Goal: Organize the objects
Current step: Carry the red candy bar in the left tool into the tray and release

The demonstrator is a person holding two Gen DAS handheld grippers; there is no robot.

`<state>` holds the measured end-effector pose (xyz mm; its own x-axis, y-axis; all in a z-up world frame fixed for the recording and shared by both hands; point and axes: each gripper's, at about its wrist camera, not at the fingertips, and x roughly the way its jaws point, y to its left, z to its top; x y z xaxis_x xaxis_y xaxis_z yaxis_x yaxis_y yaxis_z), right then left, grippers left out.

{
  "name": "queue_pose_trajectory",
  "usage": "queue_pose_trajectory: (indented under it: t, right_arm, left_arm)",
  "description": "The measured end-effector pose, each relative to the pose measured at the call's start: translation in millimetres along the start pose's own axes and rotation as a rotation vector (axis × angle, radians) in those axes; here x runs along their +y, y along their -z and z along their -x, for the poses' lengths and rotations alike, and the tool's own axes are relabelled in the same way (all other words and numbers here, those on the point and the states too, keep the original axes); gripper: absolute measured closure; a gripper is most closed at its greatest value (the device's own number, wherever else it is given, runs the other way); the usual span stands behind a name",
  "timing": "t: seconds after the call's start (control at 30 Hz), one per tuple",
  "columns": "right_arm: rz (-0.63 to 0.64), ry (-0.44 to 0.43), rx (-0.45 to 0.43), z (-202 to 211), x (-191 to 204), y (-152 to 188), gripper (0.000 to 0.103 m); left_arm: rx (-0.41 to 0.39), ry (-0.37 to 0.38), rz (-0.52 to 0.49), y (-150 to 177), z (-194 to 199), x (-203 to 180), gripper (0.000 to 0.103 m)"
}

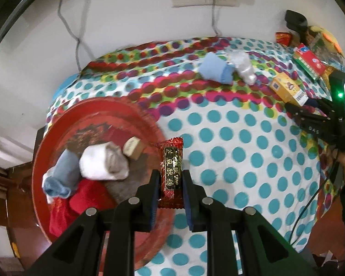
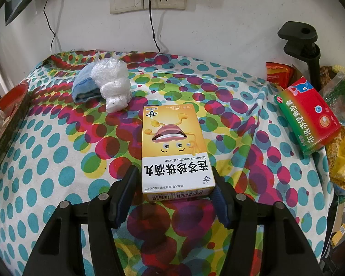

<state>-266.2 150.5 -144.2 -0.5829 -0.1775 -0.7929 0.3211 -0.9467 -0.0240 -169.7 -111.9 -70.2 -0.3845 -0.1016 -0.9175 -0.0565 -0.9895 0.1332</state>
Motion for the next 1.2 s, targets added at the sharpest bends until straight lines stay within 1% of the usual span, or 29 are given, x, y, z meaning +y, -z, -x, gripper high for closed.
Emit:
queue_pose_trajectory:
  t: [0.47,0.83,1.03,1.2]
  right_arm:
    - [0.005,0.005,0.0,0.0,0.6,-0.7,0.047]
    - [0.016,0.017,-0.002,-0.8,0.4,-0.4,0.047]
    - [0.026,0.027,-0.005,0.0,2.9,0.2,0.047]
    - [0.036,0.042,-0.007,0.9,5.8,0.5,0.046]
  left_arm:
    - [0.031,-0.039,0.101,38.8,-1.2,64.5,0.083]
    - [0.068,-0.075,0.214,86.7,-7.3,121.8,0.082]
    - [0.087,-0.077,0.247,110.9,-12.7,141.4,0.082]
    - [0.092,-0.065,0.249,121.2,-18.1,146.5,0.082]
